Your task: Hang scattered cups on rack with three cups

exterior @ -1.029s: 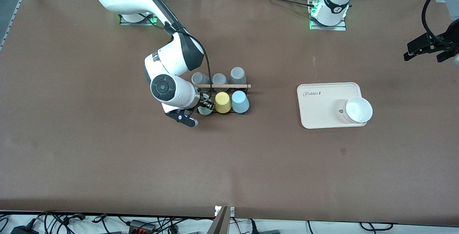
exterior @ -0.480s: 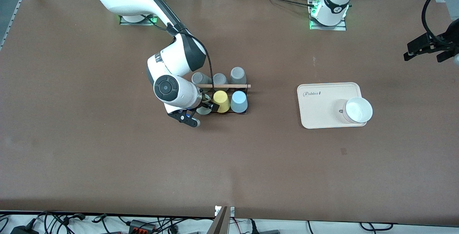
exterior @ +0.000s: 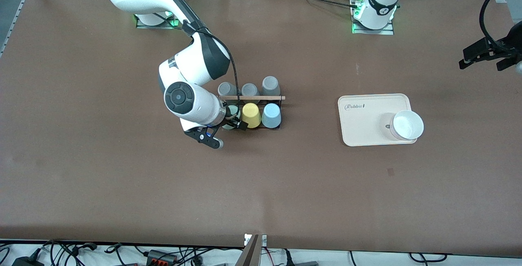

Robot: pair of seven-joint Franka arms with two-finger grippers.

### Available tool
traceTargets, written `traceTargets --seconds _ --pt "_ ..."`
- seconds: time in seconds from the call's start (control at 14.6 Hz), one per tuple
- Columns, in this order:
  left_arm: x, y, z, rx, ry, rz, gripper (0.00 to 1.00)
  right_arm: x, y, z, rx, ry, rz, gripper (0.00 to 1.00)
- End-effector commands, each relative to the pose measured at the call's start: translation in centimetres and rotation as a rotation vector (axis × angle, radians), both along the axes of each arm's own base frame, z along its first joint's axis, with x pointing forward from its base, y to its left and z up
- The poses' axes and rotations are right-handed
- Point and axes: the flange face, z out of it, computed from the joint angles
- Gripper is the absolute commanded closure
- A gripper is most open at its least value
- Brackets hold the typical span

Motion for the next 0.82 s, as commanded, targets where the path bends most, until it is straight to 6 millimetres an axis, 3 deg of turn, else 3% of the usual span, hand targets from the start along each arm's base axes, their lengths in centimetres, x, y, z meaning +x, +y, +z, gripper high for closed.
traceTargets --seconds 0.0,0.27,0.41,0.48,0.62,0.75 --pt "-0.6 0.0 0.2 0.021 0.003 -0.022 0.00 2.4 -3.3 5.0 0.013 0.007 -0.046 0.00" --pt "-0.6 0.0 0.2 0.021 0.003 -0.022 0.00 5.6 -12.0 9.1 0.029 -0.037 -0.007 0.00" --pt "-0.6 0.0 0.1 0.021 0.005 -0.022 0.00 6.9 -17.7 9.2 -0.004 -0.036 0.081 0.00" --pt "-0.6 0.0 0.1 0.021 0.005 -0.022 0.00 7.1 -19.9 10.2 -0.022 -0.054 0.117 0.00" --pt "-0.6 0.0 0.1 0.021 0.005 -0.022 0.00 7.5 -23.9 12.6 -0.094 -0.108 0.157 0.00" --pt "-0.6 0.0 0.1 0.021 0.005 -0.022 0.00 7.6 -26.5 14.4 -0.133 -0.146 0.205 0.00"
